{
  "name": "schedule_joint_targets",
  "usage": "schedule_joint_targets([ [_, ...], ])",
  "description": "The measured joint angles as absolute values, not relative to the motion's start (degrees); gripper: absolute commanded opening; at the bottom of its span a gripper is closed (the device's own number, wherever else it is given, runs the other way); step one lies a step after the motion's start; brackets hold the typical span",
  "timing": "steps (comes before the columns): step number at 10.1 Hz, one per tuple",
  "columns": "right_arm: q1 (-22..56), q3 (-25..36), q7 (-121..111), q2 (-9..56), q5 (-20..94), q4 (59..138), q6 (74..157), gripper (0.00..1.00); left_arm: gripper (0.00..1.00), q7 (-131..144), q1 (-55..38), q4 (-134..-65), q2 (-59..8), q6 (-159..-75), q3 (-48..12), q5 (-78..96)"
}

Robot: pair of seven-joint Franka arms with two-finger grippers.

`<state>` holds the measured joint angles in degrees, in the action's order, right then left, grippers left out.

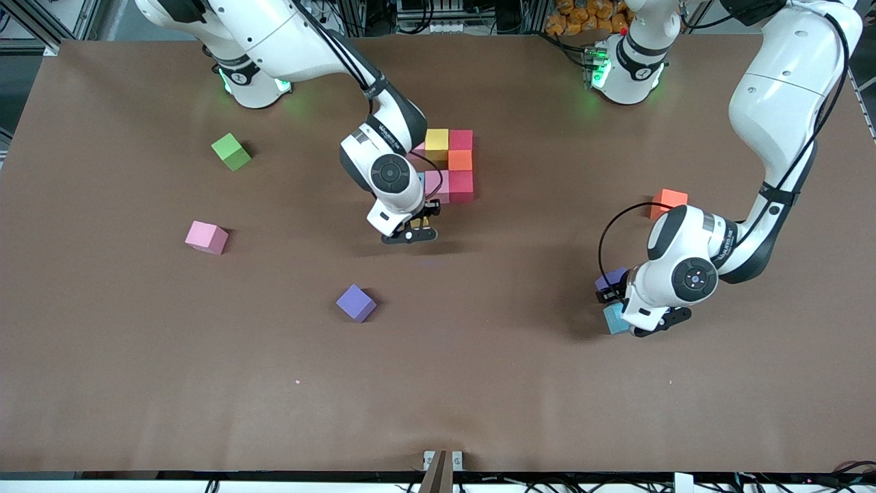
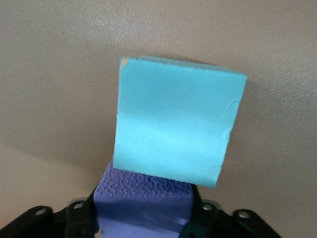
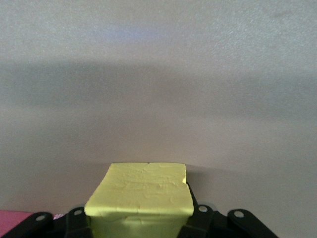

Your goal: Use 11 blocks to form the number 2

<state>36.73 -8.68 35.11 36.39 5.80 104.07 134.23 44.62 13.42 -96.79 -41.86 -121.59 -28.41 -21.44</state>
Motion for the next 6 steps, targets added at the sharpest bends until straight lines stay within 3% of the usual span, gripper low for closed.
schedule_joint_targets([
  [4,36.9,-8.6,35.1,36.4,5.6,104.1,134.2,0.40,0.49,45.1,13.1,-95.6,-41.8,-121.7,-28.7,-21.4],
  [5,37.0,-8.6,35.1,36.4,5.4,104.1,134.2,0.83,0.49,46.1,12.4,-94.9,-41.8,-121.8,-29.0,-21.4],
  [6,37.0,-8.6,35.1,36.3,5.3,104.1,134.2,1.00,0.49,47.6,10.8,-94.2,-41.8,-121.8,-29.0,-21.4],
])
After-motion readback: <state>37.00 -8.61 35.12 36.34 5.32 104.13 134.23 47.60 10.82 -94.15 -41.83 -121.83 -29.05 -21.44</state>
